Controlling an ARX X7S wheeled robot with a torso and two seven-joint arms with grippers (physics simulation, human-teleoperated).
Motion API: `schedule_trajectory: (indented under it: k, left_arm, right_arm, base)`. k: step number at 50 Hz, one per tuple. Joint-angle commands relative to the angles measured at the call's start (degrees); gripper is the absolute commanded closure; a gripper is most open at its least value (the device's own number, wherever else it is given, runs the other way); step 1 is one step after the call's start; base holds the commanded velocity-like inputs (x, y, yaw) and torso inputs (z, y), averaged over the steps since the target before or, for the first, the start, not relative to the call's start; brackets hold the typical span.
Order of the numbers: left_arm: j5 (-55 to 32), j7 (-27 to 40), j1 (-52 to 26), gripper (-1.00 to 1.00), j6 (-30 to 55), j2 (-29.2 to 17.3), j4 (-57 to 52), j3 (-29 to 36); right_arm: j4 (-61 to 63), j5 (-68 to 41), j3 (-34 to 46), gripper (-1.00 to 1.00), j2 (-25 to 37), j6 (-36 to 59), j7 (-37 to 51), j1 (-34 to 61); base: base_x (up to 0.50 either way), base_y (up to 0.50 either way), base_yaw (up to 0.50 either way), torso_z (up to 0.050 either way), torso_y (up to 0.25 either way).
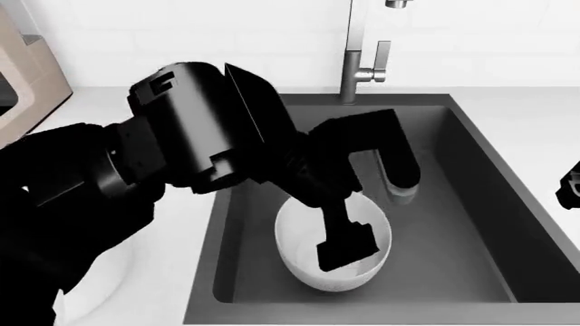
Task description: Stack the bowls in the sink.
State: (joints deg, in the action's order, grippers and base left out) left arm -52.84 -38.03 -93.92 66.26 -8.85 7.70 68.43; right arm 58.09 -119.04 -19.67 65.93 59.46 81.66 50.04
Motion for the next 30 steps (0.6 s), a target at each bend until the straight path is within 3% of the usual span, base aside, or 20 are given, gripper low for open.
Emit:
schedule_trajectory:
  k: [1,12,30]
  left_arm:
    - [-5.3,3.6,-4.6,-1.0,3.2,-2.7,-0.5,-9.1]
    - [-11.4,11.7,-9.5,-1.0,7.8,-5.8,0.5,-20.0]
    - [-22.3,29.3,-16.7,-1.0,23.1,-10.0,1.9,-28.1]
  right_arm:
    - [0.0,-0.3,0.9,-1.0,0.2,-0.3,0.3,1.1]
    - [-0.3,0.0,5.4,-1.0,0.3,-1.1,0.7,4.8]
    - [-0.8,0.1,8.1,-1.0,0.3,-1.6,0.6,7.7]
  base:
    - [0.0,0.0,0.0,0.0,0.0]
    - [0.0,0.0,0.0,0.0,0.0]
    - [0.0,0.0,0.0,0.0,0.0]
